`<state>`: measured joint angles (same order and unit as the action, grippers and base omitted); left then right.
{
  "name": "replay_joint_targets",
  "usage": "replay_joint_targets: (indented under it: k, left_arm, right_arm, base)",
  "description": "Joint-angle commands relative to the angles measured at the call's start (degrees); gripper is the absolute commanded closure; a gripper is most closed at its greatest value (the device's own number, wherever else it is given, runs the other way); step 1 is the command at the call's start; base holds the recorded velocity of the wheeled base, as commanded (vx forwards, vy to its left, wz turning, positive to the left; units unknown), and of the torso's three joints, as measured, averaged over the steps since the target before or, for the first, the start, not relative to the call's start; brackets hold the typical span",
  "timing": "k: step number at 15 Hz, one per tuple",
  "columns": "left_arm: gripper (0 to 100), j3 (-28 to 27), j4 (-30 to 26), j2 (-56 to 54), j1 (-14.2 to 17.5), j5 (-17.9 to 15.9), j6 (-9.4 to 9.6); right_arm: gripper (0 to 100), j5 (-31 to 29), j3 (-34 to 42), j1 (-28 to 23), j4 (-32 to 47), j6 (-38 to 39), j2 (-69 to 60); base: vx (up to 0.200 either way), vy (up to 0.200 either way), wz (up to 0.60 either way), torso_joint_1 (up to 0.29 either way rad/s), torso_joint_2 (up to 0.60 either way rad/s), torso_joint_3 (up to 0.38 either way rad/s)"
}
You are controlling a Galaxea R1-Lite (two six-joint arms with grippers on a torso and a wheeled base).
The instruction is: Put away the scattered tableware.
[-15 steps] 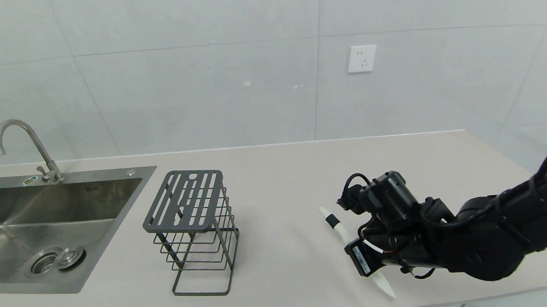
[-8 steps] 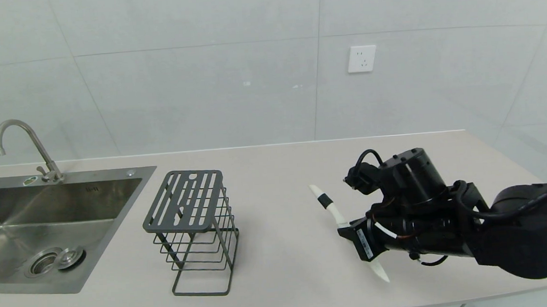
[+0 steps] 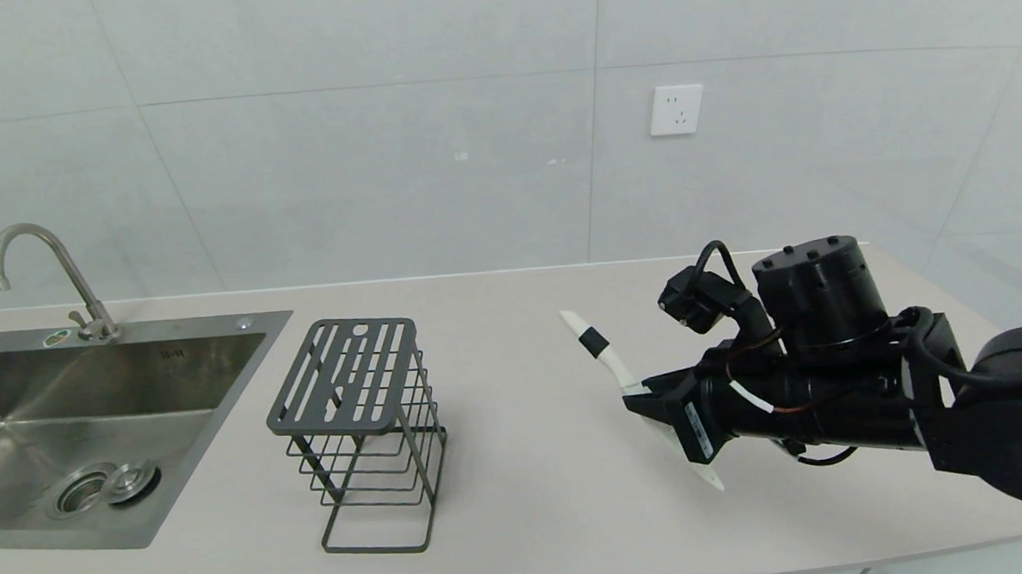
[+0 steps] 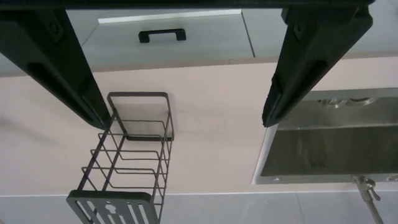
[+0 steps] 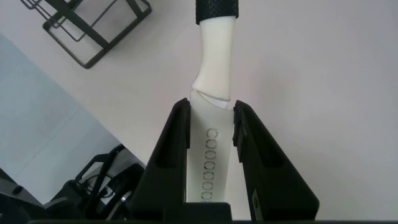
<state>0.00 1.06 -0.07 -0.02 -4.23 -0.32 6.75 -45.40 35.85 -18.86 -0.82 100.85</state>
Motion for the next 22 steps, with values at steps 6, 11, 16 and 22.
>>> replay_joint_targets:
  k: [6,11,16,22]
  left_arm:
    - [0,-10.72,12.47,2.27,-0.42,-12.64,-4.17]
    - [0,-10.63,11.95,5.70,-6.13,-25.74,-18.84]
    - [0,-14.06,14.32,12.20,-13.51,-27.23,-24.20]
    - [0,-17.05,36.64,41.73,-16.94,-27.23,-28.25]
  right_arm:
    - [100,2.39,1.63,-0.17,-1.71,-2.00,-3.21]
    - [100,8.36,5.76,-1.49,-2.15,-2.35,-7.78]
    - [100,16.10,7.69,-4.92,-2.06,-8.24,-9.80]
    - [100,23.13,8.13,-5.00,-2.15,-10.70,-9.80]
  base:
    - [0.000,0.000,0.00,0.000,0.00,0.000]
    - [0.000,0.000,0.00,0.000,0.00,0.000]
    - [0.000,0.000,0.00,0.000,0.00,0.000]
    - [0.000,0.000,0.00,0.000,0.00,0.000]
